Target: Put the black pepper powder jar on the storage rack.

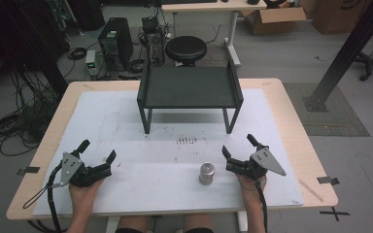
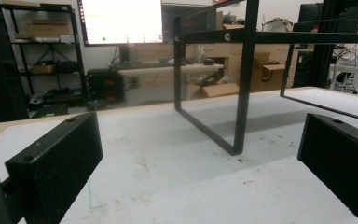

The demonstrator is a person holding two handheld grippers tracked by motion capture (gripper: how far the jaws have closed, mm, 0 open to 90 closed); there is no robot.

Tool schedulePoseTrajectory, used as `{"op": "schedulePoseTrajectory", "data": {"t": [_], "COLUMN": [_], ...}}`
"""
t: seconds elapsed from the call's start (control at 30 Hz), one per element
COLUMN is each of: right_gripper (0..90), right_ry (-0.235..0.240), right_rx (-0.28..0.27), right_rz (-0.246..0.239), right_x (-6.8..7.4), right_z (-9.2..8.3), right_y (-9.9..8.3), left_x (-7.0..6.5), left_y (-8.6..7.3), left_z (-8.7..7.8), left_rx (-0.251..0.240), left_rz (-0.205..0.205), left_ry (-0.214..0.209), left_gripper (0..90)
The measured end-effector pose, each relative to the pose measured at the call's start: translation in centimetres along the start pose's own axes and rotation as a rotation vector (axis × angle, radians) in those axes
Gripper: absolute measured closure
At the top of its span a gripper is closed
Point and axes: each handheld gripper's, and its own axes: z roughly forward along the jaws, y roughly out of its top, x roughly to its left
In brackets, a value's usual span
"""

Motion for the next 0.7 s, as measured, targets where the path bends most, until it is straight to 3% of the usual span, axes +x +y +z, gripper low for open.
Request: {"op": "schedulePoseTrajectory", "data": {"t": [0.33, 0.7], "right_gripper": [0.9, 0.0], "right_ry": [0.002, 0.035], "right_rx": [-0.002, -0.010], "right_rz": [-0.017, -0.019], "right_x": [0.12, 0.09], "right_z": [-0.01, -0.07], "right_y": [0.01, -0.01], "left_x": [0.00, -0.02], "left_y": [-0.01, 0.01], "left_z": [-0.04, -0.01], "left_rx": [-0.003, 0.001], "left_rz": [0.001, 0.005], "left_ry": [-0.001, -0.002], "left_gripper": [0.2, 0.5]}}
